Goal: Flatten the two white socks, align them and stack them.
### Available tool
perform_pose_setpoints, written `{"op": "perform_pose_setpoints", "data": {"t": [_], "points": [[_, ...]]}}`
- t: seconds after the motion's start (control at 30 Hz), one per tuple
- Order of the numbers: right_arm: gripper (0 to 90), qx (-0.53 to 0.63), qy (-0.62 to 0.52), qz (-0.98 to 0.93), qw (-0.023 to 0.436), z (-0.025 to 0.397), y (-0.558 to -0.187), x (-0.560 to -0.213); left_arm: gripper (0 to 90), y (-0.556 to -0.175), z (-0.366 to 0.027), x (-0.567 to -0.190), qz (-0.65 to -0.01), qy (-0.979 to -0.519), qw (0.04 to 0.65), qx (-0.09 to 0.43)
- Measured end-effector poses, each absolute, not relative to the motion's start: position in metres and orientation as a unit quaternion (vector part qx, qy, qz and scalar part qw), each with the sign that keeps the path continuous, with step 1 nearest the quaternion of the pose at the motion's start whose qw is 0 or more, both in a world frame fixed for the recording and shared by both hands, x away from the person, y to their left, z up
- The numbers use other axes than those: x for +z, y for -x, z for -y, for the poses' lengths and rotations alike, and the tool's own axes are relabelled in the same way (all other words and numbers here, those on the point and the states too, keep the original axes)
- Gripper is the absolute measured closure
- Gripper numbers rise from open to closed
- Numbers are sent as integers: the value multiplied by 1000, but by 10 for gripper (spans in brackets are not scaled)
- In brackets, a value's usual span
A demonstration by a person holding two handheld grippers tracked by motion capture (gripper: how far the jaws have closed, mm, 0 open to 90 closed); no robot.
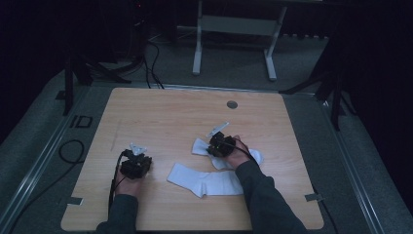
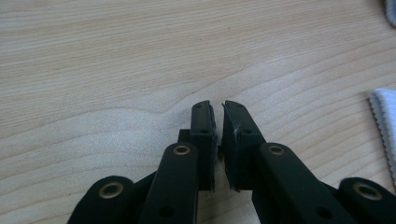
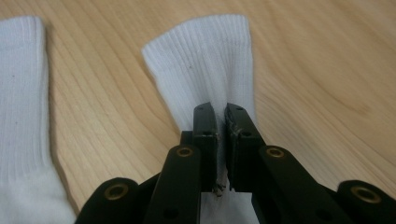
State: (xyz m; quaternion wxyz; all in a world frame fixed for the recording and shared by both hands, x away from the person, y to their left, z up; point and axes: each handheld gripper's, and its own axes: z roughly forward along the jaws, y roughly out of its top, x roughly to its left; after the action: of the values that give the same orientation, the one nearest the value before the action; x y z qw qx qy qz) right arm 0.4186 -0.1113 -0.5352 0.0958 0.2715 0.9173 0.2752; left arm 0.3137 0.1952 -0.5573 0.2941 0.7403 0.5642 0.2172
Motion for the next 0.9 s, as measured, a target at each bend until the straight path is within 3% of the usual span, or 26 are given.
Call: {"op": "perform_pose_setpoints", "data": {"t": [0.5,0.9], "points": [[837,380,-286,-872,115,174,-397,-456,824,-314,-195,-558,-565,-738,297,218],[836,436,-250,-852,144,190,-368,-405,825,-314,-194,-558,-566,-737,297,218]]}}
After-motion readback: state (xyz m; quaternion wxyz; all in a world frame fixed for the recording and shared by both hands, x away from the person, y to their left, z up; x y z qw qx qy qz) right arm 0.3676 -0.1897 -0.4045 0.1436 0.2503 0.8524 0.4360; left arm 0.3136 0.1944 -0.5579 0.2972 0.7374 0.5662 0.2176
